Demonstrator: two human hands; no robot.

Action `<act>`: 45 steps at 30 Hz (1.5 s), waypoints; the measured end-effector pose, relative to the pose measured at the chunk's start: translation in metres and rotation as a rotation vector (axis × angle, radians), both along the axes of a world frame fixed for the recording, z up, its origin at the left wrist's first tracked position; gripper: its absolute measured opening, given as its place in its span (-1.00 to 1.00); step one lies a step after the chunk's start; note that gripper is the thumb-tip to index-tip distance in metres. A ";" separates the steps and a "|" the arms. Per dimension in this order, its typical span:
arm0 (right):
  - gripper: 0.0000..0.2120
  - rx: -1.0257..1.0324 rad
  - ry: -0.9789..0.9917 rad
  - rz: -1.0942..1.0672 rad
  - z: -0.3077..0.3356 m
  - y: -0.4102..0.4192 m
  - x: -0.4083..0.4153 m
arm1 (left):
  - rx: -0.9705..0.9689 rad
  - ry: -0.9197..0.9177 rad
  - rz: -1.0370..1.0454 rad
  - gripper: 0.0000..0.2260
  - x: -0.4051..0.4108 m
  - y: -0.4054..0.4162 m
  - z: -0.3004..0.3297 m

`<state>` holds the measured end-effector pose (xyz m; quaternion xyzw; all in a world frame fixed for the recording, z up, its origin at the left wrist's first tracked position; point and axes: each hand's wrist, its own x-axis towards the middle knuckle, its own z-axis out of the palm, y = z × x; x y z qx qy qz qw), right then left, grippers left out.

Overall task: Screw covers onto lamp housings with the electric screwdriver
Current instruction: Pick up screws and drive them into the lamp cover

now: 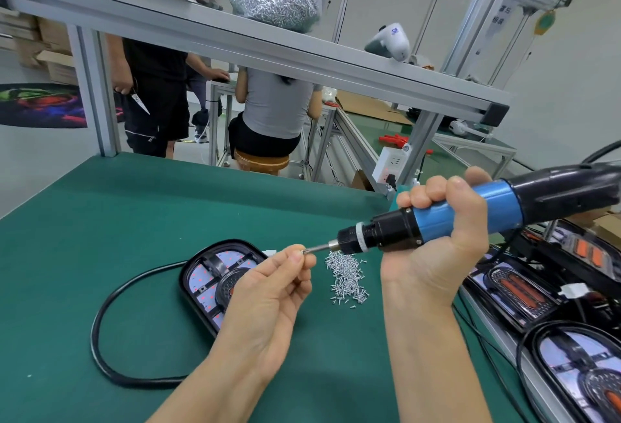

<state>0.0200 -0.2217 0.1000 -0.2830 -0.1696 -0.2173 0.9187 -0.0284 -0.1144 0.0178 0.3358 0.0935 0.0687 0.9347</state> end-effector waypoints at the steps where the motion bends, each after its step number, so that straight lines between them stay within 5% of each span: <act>1: -0.79 0.001 0.000 0.005 -0.001 0.001 0.000 | 0.007 0.000 0.010 -0.88 0.001 0.001 -0.001; 9: -0.55 -0.238 0.142 0.221 -0.012 -0.006 0.007 | -0.002 0.060 0.134 -0.91 0.004 0.014 -0.009; 16: -0.66 -0.049 0.173 0.230 -0.021 0.005 0.009 | 0.128 0.036 0.198 -0.86 0.008 0.023 -0.009; 21: -0.68 -0.044 0.156 0.238 -0.025 0.009 0.014 | 0.379 0.057 0.208 -0.91 0.007 0.042 -0.012; 25: -0.66 -0.088 0.175 0.207 -0.032 0.010 0.022 | 0.714 0.151 0.481 -0.85 0.018 0.094 -0.026; 29: -0.65 -0.170 0.204 0.175 -0.044 0.019 0.028 | 1.104 0.487 0.263 -0.51 0.026 0.128 -0.056; 34: -0.63 -0.268 0.214 0.154 -0.055 0.038 0.038 | 1.371 0.594 0.002 -0.07 0.037 0.131 -0.057; 39: -0.61 -0.333 0.208 0.132 -0.058 0.050 0.046 | 1.135 0.455 -0.047 -0.59 0.039 0.125 -0.052; 45: -0.59 -0.414 0.172 0.123 -0.060 0.057 0.052 | 0.961 0.382 0.025 -0.52 0.039 0.117 -0.055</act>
